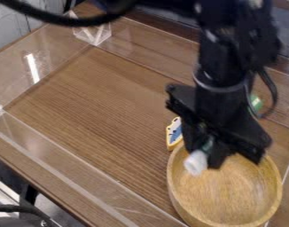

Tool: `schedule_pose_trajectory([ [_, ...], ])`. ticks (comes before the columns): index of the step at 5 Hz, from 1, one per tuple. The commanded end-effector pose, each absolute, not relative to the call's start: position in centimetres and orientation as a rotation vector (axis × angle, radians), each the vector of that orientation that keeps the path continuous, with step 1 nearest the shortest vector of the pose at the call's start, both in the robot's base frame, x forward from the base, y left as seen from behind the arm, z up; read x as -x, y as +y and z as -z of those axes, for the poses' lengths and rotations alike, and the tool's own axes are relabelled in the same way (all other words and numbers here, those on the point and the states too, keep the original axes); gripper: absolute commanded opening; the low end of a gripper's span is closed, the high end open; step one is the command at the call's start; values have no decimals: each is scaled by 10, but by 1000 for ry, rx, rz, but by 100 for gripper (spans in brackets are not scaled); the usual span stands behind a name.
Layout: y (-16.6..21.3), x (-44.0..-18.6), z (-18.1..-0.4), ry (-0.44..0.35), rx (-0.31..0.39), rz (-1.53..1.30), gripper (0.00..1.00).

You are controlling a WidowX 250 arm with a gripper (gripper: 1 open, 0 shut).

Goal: Put the green marker in the brown bowl

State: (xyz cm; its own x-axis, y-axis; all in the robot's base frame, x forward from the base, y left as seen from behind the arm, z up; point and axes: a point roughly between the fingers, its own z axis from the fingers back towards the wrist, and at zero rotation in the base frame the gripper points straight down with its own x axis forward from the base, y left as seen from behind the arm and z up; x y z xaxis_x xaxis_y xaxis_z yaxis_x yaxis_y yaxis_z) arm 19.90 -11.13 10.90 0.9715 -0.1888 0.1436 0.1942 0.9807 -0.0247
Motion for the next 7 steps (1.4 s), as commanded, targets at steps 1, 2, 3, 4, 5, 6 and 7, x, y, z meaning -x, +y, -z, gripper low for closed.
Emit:
schedule_pose_trajectory([
  [1,-125,-199,-103,-163,46,214,0],
  [2,-131,-200,-86,-150,50,223,0],
  [3,-133,-203,-70,-142,60,226,0],
  [4,-131,-206,-64,-127,76,212,0],
  [5,-128,-208,-63,-115,82,202,0],
  [6,-125,-210,-63,-103,86,192,0],
  [7,-123,-211,-66,-107,89,187,0],
])
